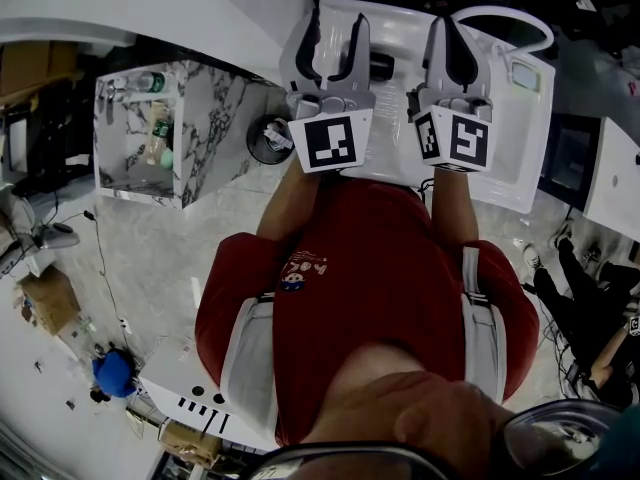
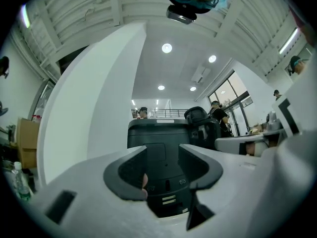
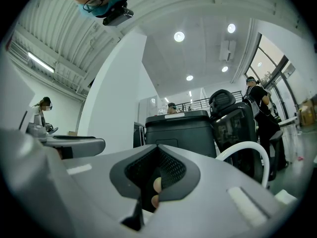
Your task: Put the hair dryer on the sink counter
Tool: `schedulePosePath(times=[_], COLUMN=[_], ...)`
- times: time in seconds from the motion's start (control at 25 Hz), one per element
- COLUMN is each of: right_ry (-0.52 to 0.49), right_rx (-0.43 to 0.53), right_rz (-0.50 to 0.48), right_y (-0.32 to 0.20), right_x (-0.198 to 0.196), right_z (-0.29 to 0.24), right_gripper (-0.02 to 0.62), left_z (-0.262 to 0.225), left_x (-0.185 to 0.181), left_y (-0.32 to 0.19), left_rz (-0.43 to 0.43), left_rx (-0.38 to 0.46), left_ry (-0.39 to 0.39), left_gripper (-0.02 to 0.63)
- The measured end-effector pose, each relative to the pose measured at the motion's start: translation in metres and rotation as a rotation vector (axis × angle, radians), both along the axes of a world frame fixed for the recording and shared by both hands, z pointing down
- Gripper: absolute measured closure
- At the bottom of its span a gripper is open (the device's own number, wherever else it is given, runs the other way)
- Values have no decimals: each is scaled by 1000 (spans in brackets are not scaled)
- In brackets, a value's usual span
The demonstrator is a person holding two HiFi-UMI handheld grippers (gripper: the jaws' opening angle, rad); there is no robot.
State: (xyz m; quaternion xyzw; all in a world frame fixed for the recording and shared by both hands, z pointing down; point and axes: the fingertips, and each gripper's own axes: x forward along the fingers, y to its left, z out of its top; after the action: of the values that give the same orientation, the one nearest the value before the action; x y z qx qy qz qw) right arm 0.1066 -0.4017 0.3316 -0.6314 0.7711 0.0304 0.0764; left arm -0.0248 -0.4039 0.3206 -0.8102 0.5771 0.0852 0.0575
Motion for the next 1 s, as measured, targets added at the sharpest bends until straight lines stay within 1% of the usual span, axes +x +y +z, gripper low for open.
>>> schedulePosePath(times=[0.08,0.2,0.4,0.6,0.72,0.8,0.88,1.0], right_ry=[-1,2,6,10,15,20,25,27], right_rx=[2,2,2,0,-3,-9,-4,3], right_rz=[-1,0,-3,-9,-14,-14,-15,-21], right_y=[0,-1,-2,-2,-2,-2,-2,-2], right_x=[-1,-1,-4,-7,-9,-9,-9,-11], right_z=[0,-1,-1,0,-1,-1,-1,-2], right_gripper=[594,594,594,593,593,594,594,592], left_z=[1,1,0,0,-2,-2,-1,0], left_x=[1,1,1,4,4,3,3,3], left_y=[0,0,0,3,3,1,0,0], left_rz=[3,-1,-12,-6,-8,-22,-30,-21], left_rx=[4,8,36,40,42,42,39,31], left_ry=[-6,-10,-28,-18,-31,-43,-44,-22], left_gripper=[410,439,510,545,562,597,603,603])
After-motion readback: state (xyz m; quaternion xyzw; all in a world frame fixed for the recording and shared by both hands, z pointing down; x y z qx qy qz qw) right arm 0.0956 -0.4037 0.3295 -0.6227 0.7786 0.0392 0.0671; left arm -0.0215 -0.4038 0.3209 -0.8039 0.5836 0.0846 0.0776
